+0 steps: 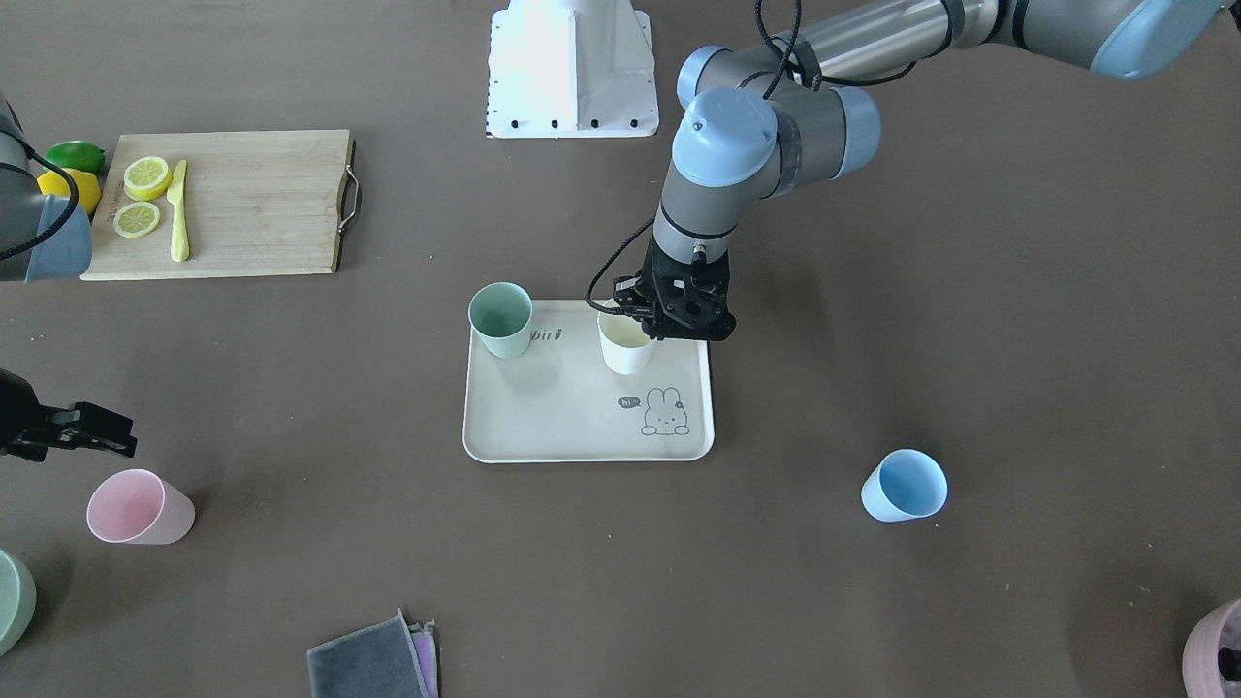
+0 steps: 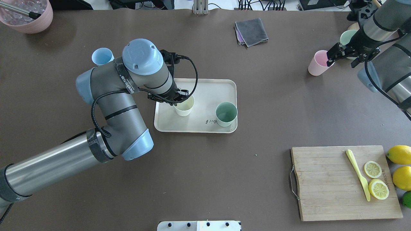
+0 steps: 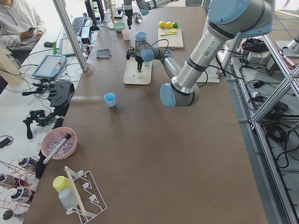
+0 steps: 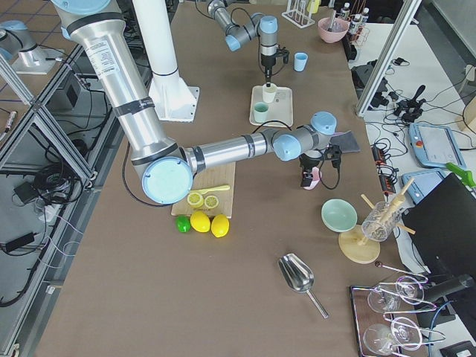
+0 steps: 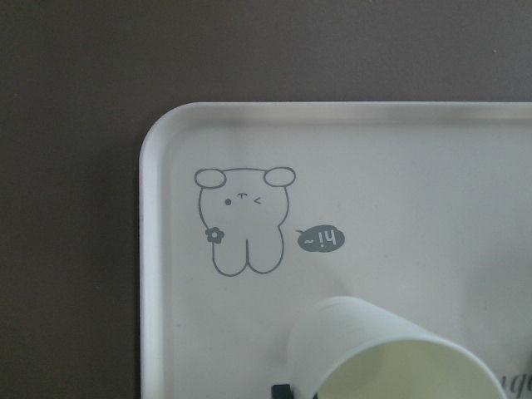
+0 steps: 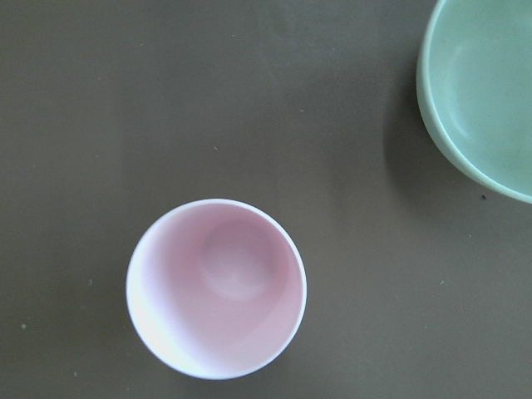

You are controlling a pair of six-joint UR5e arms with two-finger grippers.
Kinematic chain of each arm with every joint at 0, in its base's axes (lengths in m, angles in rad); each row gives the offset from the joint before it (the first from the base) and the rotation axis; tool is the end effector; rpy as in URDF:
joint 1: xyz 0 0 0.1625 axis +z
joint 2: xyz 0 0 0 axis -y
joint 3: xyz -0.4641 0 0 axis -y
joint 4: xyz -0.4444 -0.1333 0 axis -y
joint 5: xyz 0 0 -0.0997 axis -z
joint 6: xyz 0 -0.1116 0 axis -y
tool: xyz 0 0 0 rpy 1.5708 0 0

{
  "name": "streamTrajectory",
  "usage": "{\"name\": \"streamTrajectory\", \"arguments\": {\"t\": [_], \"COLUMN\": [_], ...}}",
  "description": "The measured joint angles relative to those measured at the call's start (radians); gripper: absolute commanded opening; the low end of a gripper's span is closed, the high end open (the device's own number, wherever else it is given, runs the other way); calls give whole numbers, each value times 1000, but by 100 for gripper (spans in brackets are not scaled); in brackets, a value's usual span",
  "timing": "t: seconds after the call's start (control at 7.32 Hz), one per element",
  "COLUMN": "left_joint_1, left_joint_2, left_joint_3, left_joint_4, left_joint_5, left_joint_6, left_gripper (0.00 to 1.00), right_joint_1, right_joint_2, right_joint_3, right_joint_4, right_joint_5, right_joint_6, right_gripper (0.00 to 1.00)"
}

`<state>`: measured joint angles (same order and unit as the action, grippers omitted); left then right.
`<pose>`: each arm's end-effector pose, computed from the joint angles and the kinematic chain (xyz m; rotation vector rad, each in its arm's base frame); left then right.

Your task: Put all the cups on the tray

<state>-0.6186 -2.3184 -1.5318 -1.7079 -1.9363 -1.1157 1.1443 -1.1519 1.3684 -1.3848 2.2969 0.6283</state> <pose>0.5952 -0.5383 0.2081 0.1324 0.8931 0.0023 -0.2552 -0.7048 0.5287 -0.0281 -0.8116 0.0445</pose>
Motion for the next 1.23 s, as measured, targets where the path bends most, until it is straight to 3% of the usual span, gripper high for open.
{"name": "streamTrajectory", "arguments": {"t": [0.55,0.68,0.82,0.96,1.09,1.23], "left_joint_1": [-6,-12,-25,-48,-88,-147], "left_joint_2": [54,78,97,124,159,184], "left_joint_3": [-96,-120,-136,-158,-185,-201], "left_joint_4": [46,50,51,52,53,59], "left_joint_5": [5,6,6,3,-2,-31], "left_joint_6": [13,22,40,78,147,223], "left_gripper": [98,98,98,98,98,98], "right_joint_1": [-4,-9,-16,-24,-29,-33], "right_joint_2": [51,56,58,59,59,60], "right_joint_3": [-119,-136,-145,-150,-152,-153], "right_joint_4": [80,90,93,95,95,95], "right_joint_5": [-16,-25,-30,-33,-33,-32], "right_joint_6": [87,100,107,110,118,129], "right_gripper": [87,78,52,10,0,0]}}
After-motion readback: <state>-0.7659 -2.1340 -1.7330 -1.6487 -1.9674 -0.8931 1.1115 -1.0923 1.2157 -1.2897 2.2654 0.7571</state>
